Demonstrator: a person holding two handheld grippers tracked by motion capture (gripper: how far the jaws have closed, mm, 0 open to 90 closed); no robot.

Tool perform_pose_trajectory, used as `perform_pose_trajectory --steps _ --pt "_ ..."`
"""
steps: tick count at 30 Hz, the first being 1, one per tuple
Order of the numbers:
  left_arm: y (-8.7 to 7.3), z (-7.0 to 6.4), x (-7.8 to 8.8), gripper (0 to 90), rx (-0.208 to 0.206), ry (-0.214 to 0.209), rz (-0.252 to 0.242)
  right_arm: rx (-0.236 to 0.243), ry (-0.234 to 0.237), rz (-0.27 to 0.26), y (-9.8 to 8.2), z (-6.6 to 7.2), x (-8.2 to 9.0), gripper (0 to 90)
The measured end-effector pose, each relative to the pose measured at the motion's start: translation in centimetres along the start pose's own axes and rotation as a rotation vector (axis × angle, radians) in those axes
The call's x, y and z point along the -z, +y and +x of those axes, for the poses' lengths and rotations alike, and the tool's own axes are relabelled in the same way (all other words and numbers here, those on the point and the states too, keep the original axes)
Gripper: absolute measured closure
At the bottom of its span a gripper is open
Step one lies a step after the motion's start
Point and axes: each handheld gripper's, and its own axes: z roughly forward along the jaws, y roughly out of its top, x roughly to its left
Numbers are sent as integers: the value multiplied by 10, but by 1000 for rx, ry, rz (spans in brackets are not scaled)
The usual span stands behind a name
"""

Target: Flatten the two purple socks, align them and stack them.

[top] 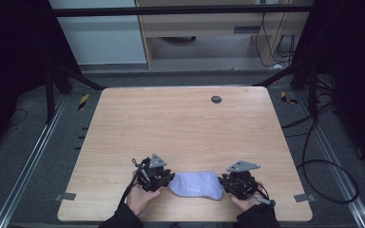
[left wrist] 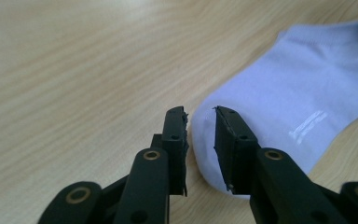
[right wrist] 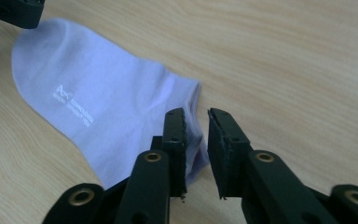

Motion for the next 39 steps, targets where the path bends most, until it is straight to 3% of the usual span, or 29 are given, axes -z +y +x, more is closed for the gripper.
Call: perform_pose_trajectory --steps 3,6,9,13,21,26,32,39 --pt "5 -7 0 733 -19 -6 -24 23 17 -58 1 1 0 747" --pt "4 -17 -10 777 -44 -15 -7 35 62 -79 3 4 -6 808" --pt "1 -24 -22 796 -64 -28 21 43 83 -42 2 5 -16 855" --pt "-5 -26 -32 809 -72 -34 48 55 77 1 -3 3 -24 887" --pt "-6 -25 -29 793 -67 -36 26 41 77 26 -9 -1 -24 883" --pt "0 -13 -13 704 -43 -10 -40 34 66 -54 -4 -8 -15 802" --pt "-1 13 4 537 0 47 -97 -29 -34 -161 -5 -35 -6 588" --pt "-12 49 19 418 47 114 -124 -117 -133 -181 -14 -66 -1 379"
